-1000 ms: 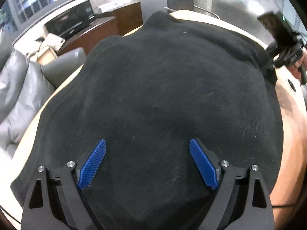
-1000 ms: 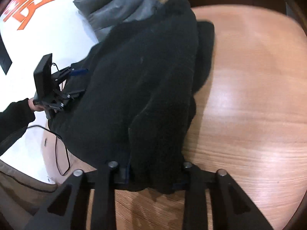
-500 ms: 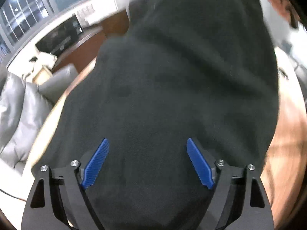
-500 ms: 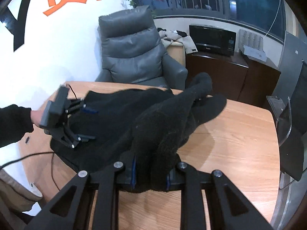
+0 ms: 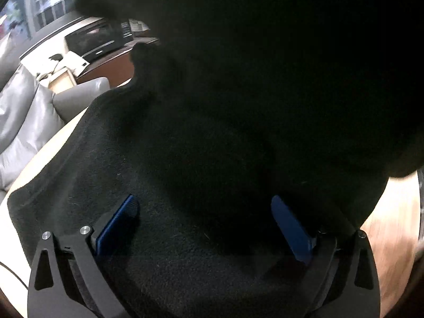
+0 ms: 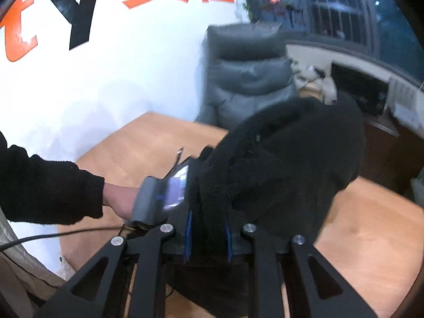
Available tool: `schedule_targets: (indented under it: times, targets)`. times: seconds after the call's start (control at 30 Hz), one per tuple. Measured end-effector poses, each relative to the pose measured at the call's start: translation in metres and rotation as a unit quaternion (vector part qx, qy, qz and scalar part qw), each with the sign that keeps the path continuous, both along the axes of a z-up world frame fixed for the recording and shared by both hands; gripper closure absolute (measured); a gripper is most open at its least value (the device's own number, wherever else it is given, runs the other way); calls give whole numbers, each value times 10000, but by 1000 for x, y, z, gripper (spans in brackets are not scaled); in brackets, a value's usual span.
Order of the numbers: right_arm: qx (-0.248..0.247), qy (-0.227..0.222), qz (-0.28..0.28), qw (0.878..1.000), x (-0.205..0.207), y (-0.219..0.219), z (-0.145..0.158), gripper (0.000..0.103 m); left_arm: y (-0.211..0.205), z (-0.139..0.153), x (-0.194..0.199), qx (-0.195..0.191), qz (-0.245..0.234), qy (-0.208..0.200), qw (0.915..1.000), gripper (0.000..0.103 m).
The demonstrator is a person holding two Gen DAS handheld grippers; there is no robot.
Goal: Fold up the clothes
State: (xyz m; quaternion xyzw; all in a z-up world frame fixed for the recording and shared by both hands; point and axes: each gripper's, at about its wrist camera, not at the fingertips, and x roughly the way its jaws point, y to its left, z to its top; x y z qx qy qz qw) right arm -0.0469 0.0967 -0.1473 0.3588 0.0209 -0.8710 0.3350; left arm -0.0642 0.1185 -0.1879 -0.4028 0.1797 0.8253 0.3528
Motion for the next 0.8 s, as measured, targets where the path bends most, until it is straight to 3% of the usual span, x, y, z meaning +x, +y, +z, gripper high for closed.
schedule_targets:
  times: [0.1, 0.2, 0.27, 0.33, 0.43, 0.57, 0.63, 0.8]
  targets:
    - [-31, -153, -46, 9999, -5, -2, -9, 84, -12, 5, -1, 281, 9, 29, 9996, 8]
    - [-18, -238, -51, 9997, -10, 6, -12, 84, -49, 21, 7, 589, 16, 131, 9982, 8]
    - [-143, -233, 2, 9996, -9, 9, -9, 84, -72, 19, 8, 482, 97, 182, 9986, 6]
    - [-273, -226, 55, 9994, -8, 13, -7, 84, -80, 7, 5, 464, 232, -11, 9987, 5]
    - [-710, -280, 130, 9970, -7, 14, -4, 84, -69, -3, 3, 575, 278, 139, 9979, 0]
    - [-987, -264, 583, 9931, 1, -5, 5, 84, -47, -8, -9, 793, 351, 167, 9961, 0]
    - [-978, -350, 759, 9917, 4, -12, -5, 84, -34, -9, -10, 824, 391, 149, 9957, 0]
    - [-1176, -578, 399, 9906, -4, 10, -23, 84, -42, -6, -17, 1171, 427, 30, 9922, 2]
